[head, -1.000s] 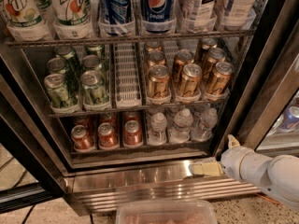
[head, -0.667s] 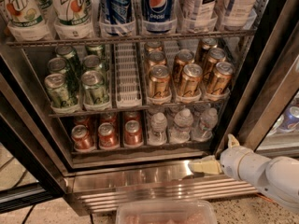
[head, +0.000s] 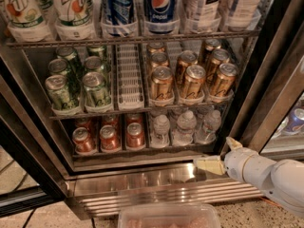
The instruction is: Pick water bottle from bottom shelf of fridge
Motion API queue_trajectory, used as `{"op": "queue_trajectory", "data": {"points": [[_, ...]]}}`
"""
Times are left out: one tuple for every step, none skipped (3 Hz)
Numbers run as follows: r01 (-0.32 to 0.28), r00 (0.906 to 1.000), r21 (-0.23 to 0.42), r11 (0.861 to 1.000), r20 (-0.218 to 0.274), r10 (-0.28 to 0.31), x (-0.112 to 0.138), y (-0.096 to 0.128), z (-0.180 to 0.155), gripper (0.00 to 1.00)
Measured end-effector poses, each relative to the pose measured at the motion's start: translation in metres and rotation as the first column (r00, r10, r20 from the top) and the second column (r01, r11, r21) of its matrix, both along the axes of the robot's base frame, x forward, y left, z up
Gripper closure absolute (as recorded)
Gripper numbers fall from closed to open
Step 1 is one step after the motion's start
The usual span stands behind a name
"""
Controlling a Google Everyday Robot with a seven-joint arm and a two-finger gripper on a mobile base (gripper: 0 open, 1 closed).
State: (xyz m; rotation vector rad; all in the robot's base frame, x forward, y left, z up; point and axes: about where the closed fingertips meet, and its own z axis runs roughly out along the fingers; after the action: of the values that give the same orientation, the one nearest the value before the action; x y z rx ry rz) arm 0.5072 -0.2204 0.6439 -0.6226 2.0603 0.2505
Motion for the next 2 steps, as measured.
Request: {"op": "queue_trajectory", "data": {"points": [[0.002, 1.0000, 0.000, 1.000, 0.002, -0.002, 0.0004, -0.0005, 0.0025, 0.30], [0.002, 1.0000, 0.000, 1.000, 0.003, -0.002, 0.0006, -0.0006, 0.0057, 0.32]]}}
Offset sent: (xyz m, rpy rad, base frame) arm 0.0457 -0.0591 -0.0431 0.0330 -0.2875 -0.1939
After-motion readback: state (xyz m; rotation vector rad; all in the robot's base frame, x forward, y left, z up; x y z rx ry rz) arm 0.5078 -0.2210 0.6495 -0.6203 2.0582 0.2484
